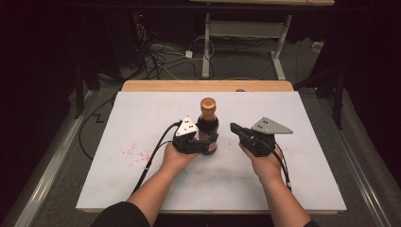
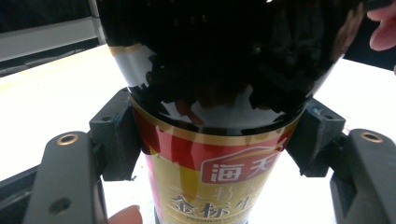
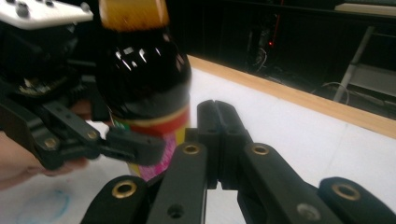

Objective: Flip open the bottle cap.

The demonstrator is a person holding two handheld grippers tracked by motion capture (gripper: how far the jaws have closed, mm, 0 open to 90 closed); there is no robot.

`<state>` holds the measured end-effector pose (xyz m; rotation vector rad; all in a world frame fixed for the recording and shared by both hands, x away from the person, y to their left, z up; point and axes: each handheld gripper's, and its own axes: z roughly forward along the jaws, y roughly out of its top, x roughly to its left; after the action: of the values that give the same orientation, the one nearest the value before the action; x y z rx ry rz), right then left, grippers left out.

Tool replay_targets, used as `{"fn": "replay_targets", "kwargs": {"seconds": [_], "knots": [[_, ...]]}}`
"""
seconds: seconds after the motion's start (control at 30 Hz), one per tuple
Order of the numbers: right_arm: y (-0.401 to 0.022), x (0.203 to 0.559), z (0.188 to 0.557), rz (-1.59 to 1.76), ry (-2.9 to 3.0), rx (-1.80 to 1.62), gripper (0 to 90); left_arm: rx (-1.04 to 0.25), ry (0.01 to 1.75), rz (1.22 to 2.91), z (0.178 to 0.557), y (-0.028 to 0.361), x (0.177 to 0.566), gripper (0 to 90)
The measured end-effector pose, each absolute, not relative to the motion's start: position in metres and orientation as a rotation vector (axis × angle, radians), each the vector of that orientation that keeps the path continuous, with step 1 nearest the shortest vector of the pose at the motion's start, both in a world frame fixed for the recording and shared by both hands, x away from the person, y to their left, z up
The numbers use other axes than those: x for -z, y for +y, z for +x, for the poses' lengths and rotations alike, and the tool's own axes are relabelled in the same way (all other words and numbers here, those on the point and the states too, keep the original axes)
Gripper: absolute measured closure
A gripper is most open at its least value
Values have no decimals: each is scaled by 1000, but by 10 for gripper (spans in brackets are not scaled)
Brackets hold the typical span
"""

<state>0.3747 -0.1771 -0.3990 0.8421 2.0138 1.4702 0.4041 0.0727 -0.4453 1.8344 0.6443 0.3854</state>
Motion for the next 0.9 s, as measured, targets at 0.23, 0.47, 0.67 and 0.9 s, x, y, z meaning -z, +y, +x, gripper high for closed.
{"fn": "replay_targets", "kwargs": {"seconds": [0.23,0.47,0.67,0.9], "knots": [[-166,391,376,816,2022,-1487,900,-387,645,1829,404,72,446,285],[-159,381,377,796,2022,-1508,900,-388,645,1827,404,72,446,286],[-155,370,378,781,2026,-1522,900,-162,918,1184,396,27,444,286],[-150,357,377,754,2027,-1527,900,-170,924,1176,396,27,444,286]]}}
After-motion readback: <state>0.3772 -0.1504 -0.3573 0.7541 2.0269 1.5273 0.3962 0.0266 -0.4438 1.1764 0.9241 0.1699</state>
